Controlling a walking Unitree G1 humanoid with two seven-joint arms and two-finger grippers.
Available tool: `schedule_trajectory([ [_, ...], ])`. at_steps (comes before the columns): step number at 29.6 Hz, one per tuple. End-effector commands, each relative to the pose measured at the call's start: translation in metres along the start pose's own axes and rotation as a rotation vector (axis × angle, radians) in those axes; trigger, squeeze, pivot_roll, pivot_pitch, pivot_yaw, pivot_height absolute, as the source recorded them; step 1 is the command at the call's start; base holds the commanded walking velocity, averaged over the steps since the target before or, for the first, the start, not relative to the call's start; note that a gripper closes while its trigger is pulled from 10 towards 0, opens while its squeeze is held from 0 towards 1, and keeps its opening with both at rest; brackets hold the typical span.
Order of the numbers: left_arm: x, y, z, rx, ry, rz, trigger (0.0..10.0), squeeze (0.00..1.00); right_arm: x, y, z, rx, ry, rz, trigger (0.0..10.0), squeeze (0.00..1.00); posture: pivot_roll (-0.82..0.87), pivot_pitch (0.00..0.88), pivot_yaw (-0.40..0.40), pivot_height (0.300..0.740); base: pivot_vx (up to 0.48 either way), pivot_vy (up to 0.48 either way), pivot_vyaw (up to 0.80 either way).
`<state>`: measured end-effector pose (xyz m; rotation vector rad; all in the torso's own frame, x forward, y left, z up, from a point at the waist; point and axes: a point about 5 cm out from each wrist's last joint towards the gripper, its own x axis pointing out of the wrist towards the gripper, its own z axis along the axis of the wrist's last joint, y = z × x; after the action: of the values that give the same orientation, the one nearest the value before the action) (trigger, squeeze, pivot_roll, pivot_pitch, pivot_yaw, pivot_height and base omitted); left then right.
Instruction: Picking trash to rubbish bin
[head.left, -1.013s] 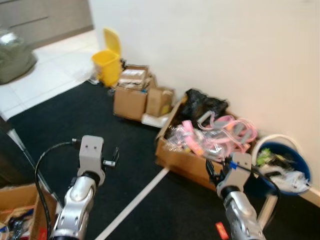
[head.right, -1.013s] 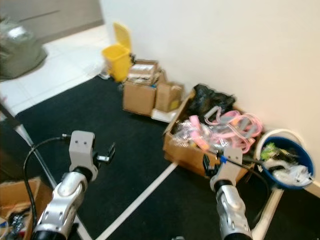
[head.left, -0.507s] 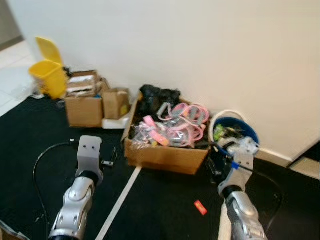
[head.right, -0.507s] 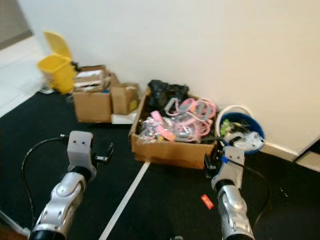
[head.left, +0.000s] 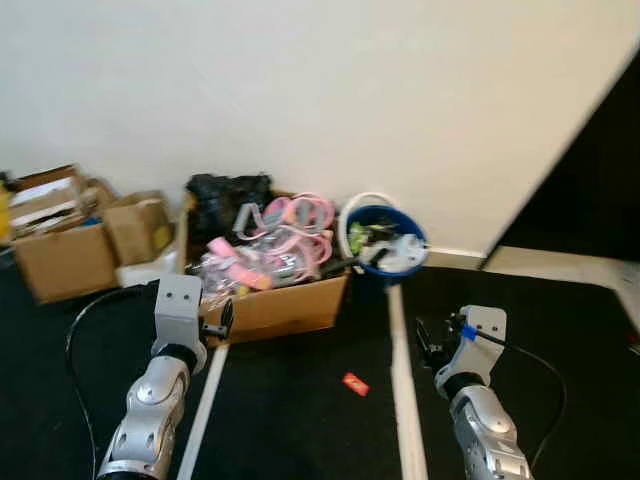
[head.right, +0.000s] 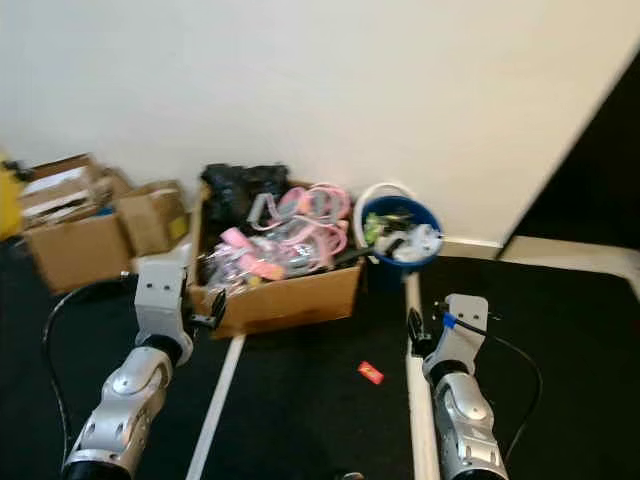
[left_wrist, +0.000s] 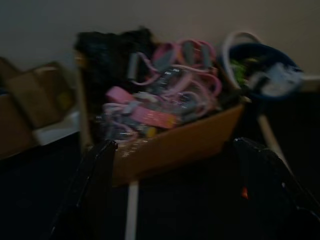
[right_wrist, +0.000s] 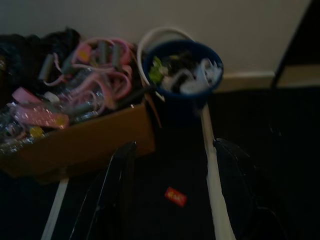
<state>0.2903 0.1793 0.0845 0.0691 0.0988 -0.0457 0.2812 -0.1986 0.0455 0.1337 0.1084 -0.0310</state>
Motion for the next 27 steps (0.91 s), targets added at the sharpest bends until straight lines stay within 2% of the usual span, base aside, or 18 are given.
schedule_trajectory([
  [1, -0.0023, -0.002, -0.006, -0.008, 0.027, -0.005, 10.0, 0.0, -0.0025, -0.0021, -0.004, 0.005, 0.021, -0.016, 10.0, 0.0, 0.03, 0.137, 0.017, 0.74, 0.0, 0.0, -0.8],
  [12, -0.0008, -0.002, -0.0052, -0.018, 0.023, 0.002, 10.0, 0.0, -0.0011, -0.003, -0.0027, 0.007, 0.022, -0.018, 10.0, 0.0, 0.03, 0.132, 0.014, 0.74, 0.0, 0.0, -0.8],
  [16, -0.0008, 0.0013, -0.0062, -0.055, 0.032, 0.043, 10.0, 0.0, -0.0021, -0.0056, -0.0028, 0.01, 0.023, -0.03, 10.0, 0.0, 0.03, 0.138, 0.01, 0.74, 0.0, 0.0, -0.8],
  [27, -0.0015, 0.0007, -0.0066, -0.037, 0.03, 0.038, 10.0, 0.0, -0.0013, -0.0056, -0.0024, 0.006, 0.026, -0.026, 10.0, 0.0, 0.03, 0.134, 0.007, 0.74, 0.0, 0.0, -0.8],
])
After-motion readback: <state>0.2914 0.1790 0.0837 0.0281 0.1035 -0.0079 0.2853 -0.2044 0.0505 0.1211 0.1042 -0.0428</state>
